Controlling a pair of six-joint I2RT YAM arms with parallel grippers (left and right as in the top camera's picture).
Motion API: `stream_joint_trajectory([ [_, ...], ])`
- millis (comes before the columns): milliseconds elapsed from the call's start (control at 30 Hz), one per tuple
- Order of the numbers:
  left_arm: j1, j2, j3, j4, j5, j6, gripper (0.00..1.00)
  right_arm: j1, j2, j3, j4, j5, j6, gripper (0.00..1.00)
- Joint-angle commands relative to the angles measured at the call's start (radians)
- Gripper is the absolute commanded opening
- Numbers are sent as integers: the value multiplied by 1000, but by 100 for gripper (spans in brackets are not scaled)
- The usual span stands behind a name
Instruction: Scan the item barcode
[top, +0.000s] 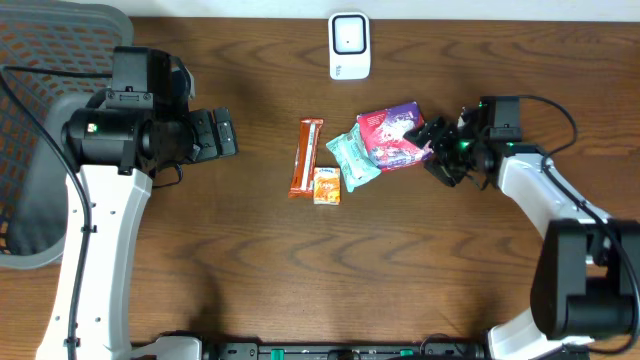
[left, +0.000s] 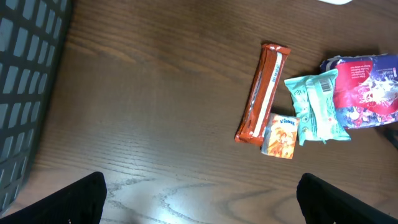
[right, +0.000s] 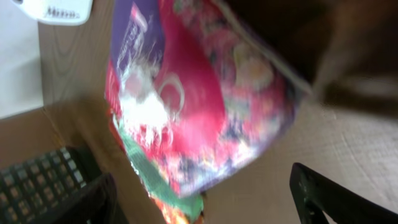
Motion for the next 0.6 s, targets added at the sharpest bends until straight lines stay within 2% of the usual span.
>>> stream_joint_trajectory([
  [0, 3, 5, 5, -2, -6, 2, 98, 27, 53, 9, 41, -13, 47, 80],
  [200, 3, 5, 5, -2, -6, 3, 98, 50, 121, 9, 94, 4, 60, 77],
  [267, 3, 5, 5, -2, -6, 2, 98, 58, 139, 9, 94, 44, 60, 71],
  [367, 3, 5, 5, -2, -6, 2, 98, 64, 156, 9, 95, 75, 58, 55],
  [500, 3, 5, 5, -2, -6, 2, 98, 61, 145, 9, 97, 77, -31, 32],
  [567, 3, 5, 5, -2, -6, 3, 98, 54, 129, 9, 85, 71, -58, 10],
])
